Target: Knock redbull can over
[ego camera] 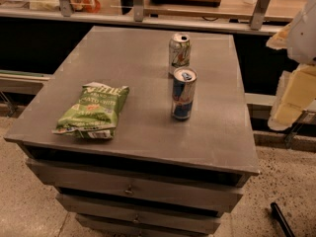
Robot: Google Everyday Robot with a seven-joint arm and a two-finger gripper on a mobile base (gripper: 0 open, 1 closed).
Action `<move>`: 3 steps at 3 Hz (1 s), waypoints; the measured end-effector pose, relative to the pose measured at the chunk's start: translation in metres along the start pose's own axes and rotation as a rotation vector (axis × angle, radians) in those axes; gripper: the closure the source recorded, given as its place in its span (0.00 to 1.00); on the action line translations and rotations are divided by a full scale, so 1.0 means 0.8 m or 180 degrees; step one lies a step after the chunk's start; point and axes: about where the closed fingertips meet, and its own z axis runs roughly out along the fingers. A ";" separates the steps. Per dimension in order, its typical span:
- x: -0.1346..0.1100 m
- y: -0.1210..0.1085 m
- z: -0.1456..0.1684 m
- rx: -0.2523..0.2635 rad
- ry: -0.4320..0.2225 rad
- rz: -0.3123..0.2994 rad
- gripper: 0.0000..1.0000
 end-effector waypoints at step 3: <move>0.027 -0.001 0.031 -0.0098 -0.0764 0.0928 0.00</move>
Offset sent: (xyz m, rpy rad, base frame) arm 0.0055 -0.0041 -0.0174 0.5793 0.0618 -0.3114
